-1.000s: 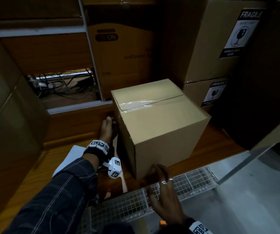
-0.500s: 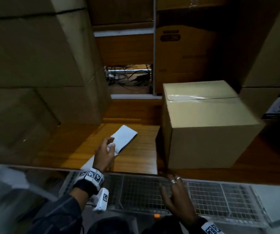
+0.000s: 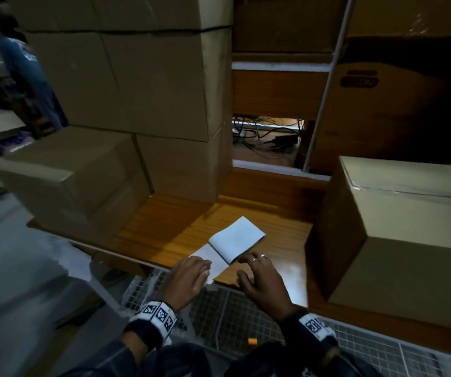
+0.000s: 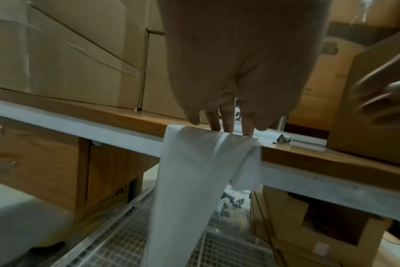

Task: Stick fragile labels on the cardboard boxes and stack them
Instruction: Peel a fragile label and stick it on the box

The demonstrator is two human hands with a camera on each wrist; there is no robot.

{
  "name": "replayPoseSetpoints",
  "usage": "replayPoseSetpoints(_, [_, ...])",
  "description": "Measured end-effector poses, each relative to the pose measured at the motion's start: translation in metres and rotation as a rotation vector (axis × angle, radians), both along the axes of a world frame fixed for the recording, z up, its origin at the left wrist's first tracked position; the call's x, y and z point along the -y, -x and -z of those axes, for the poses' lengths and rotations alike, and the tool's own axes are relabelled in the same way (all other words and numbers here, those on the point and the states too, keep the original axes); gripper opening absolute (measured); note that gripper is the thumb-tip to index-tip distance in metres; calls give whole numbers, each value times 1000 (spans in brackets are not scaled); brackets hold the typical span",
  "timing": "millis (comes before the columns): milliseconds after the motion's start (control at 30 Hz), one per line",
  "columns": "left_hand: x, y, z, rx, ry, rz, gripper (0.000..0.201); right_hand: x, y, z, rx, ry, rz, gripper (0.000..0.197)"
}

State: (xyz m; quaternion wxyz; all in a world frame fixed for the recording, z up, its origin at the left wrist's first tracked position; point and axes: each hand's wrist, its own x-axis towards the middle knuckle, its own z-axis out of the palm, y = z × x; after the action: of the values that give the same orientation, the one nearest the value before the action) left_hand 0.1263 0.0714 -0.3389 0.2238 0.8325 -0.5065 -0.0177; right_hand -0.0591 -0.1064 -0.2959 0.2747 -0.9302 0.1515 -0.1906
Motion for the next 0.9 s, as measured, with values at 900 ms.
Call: replayPoseSetpoints(900, [-25,-55,5,148,-18,-19,20,81,-105,-39,117,-10,397,17])
